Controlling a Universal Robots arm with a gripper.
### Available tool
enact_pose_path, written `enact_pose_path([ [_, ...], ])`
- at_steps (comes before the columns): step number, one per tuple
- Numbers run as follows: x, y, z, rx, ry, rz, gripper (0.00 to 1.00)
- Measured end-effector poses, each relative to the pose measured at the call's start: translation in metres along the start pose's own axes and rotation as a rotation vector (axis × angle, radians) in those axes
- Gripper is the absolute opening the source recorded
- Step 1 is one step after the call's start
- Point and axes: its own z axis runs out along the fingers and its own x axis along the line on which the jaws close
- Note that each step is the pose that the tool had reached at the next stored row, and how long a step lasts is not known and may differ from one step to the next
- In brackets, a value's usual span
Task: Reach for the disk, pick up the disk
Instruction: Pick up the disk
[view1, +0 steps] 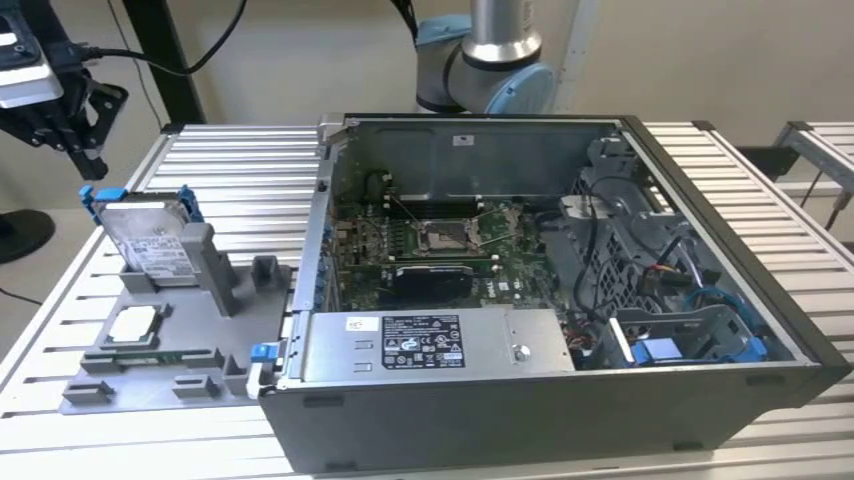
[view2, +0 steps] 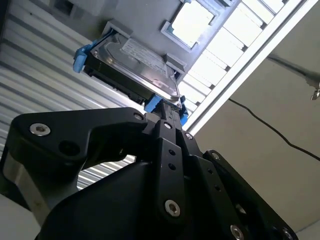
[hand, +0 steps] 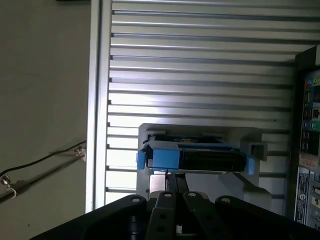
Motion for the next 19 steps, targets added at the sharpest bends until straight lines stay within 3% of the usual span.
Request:
enact_pose_path([
  [8,0.0,0.0,0.0,0.0001,0.0025,-0.064,0.0],
  [19,0.0001,0.0,0.0,0.0001,0.0099,-0.257,0.0],
])
